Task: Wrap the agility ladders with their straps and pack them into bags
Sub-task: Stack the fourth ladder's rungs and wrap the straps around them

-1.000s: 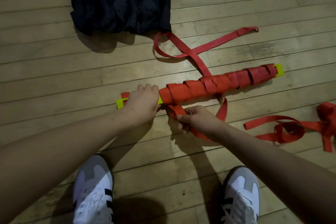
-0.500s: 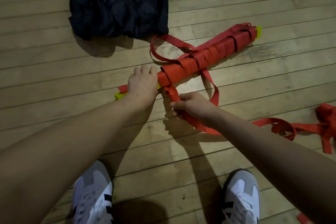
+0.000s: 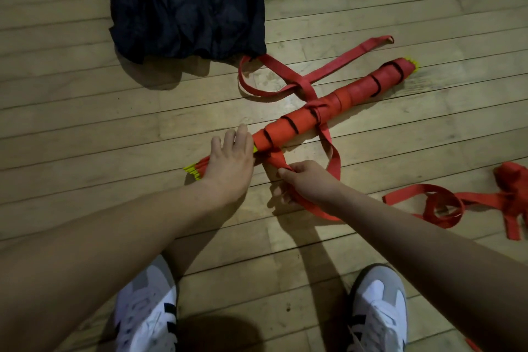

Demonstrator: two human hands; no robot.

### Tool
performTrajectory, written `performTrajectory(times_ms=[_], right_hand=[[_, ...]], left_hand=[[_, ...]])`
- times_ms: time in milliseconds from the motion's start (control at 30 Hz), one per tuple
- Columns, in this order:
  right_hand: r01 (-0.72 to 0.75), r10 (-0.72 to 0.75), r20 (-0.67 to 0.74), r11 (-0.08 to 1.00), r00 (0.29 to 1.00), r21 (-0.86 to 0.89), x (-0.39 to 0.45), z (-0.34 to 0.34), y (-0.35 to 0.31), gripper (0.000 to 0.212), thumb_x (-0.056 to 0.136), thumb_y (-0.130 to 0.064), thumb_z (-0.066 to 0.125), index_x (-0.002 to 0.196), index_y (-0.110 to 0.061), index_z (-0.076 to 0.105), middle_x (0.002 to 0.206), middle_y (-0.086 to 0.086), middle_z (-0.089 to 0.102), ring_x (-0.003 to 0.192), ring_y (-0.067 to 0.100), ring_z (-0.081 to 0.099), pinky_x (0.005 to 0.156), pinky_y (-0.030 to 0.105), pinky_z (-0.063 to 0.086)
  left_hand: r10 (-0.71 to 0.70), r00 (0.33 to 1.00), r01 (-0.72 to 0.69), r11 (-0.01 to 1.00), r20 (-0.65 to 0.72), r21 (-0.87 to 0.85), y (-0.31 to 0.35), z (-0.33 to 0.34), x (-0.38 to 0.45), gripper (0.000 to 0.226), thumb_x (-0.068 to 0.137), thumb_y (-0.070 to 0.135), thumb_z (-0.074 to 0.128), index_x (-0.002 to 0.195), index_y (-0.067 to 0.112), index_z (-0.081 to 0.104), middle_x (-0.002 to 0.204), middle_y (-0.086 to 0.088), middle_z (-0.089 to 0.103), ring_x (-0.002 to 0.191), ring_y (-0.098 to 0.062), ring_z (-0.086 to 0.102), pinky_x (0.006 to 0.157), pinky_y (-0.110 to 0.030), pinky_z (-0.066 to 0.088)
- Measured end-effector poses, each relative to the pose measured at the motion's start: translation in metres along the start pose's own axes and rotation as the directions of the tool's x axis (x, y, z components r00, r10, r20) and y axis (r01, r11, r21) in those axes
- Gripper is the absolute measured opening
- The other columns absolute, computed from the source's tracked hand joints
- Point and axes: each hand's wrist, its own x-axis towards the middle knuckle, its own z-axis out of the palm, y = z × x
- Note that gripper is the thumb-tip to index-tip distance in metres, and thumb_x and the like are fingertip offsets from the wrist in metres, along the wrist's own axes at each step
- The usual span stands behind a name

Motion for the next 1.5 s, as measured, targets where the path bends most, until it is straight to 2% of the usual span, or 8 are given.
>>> performTrajectory(times_ms=[167, 267, 367, 567, 800, 1067, 1233, 1500], right_hand=[[-0.014, 0.014, -0.036, 1.000, 0.999, 0.004, 0.002, 0.002, 0.004, 0.026, 0.102, -0.016, 0.043, 0.104, 0.003, 0.060, 0.075, 0.011, 0.068, 0.054, 0.018, 0.058, 0.055, 0.028, 0.045], [-0.031, 0.031, -0.057, 1.000, 0.998, 0.003, 0.003, 0.002, 0.007, 0.026, 0.102, -0.014, 0.043, 0.103, 0.005, 0.061, 0.072, 0.012, 0.066, 0.054, 0.019, 0.057, 0.054, 0.028, 0.045], [-0.035, 0.034, -0.055, 0.999, 0.998, -0.017, 0.001, 0.001, 0.009, 0.023, 0.101, -0.012, 0.045, 0.102, 0.005, 0.061, 0.073, 0.011, 0.066, 0.056, 0.019, 0.057, 0.056, 0.027, 0.047], [-0.017, 0.020, 0.019, 0.987, 1.000, -0.161, 0.001, -0.006, 0.006, 0.012, 0.091, 0.001, 0.056, 0.092, 0.010, 0.063, 0.074, 0.016, 0.069, 0.059, 0.020, 0.065, 0.066, 0.032, 0.056], [0.111, -0.113, 0.020, 0.901, 0.993, -0.419, -0.002, -0.019, 0.003, 0.022, 0.094, -0.021, 0.060, 0.083, -0.004, 0.069, 0.075, 0.011, 0.070, 0.065, 0.014, 0.064, 0.058, 0.021, 0.050], [0.181, -0.174, 0.051, 0.963, 0.983, -0.199, -0.010, -0.015, -0.001, 0.027, 0.097, -0.024, 0.056, 0.096, 0.001, 0.064, 0.075, 0.005, 0.059, 0.064, 0.010, 0.058, 0.055, 0.018, 0.047], [0.078, -0.073, 0.191, 0.997, 0.979, -0.017, -0.016, -0.023, 0.001, 0.010, 0.091, -0.014, 0.064, 0.093, -0.005, 0.059, 0.065, 0.006, 0.059, 0.053, 0.014, 0.058, 0.050, 0.021, 0.047], [-0.094, 0.084, 0.389, 0.996, 0.918, 0.006, -0.023, -0.030, 0.000, 0.015, 0.092, 0.005, 0.051, 0.106, -0.001, 0.051, 0.070, 0.011, 0.061, 0.059, 0.023, 0.064, 0.055, 0.030, 0.056]], left_hand=[[0.057, 0.992, -0.041, 0.990, 0.117, -0.136, 0.011, 0.003, -0.023, 0.058, 0.097, 0.014, 0.034, 0.148, 0.005, 0.008, 0.154, -0.023, 0.004, 0.142, -0.037, 0.014, 0.115, -0.054, 0.009], [0.062, 0.980, -0.033, 0.988, 0.187, -0.152, 0.016, 0.002, -0.029, 0.061, 0.095, 0.009, 0.037, 0.149, 0.011, 0.009, 0.150, -0.026, 0.011, 0.138, -0.040, 0.021, 0.113, -0.055, 0.016], [0.035, 0.990, -0.014, 0.988, 0.136, -0.151, 0.014, 0.001, -0.028, 0.055, 0.095, 0.016, 0.045, 0.144, 0.018, 0.020, 0.130, -0.016, 0.038, 0.115, -0.035, 0.045, 0.092, -0.043, 0.039], [-0.023, 0.993, 0.044, 0.984, 0.120, -0.174, -0.001, -0.007, -0.008, 0.058, 0.092, 0.017, 0.054, 0.140, 0.019, 0.021, 0.119, -0.012, 0.044, 0.106, -0.031, 0.049, 0.066, -0.035, 0.038], [-0.046, 0.994, 0.083, 0.914, 0.101, -0.396, -0.023, -0.012, 0.008, 0.060, 0.089, 0.033, 0.061, 0.138, 0.011, 0.036, 0.125, -0.011, 0.044, 0.116, -0.028, 0.042, 0.096, -0.039, 0.040], [0.017, 0.996, 0.012, 0.953, 0.092, -0.301, -0.029, -0.029, 0.010, 0.048, 0.091, 0.044, 0.055, 0.125, 0.015, 0.037, 0.112, -0.007, 0.056, 0.093, -0.025, 0.059, 0.076, -0.036, 0.051], [-0.004, 0.998, 0.028, 0.902, 0.057, -0.431, -0.035, -0.031, -0.001, 0.051, 0.093, 0.043, 0.054, 0.132, 0.017, 0.036, 0.113, -0.005, 0.057, 0.097, -0.023, 0.058, 0.081, -0.034, 0.046], [-0.125, 0.991, 0.078, 0.854, -0.057, -0.515, -0.055, -0.039, -0.009, 0.048, 0.093, 0.040, 0.057, 0.130, 0.014, 0.040, 0.108, -0.006, 0.057, 0.094, -0.027, 0.058, 0.078, -0.037, 0.043]])
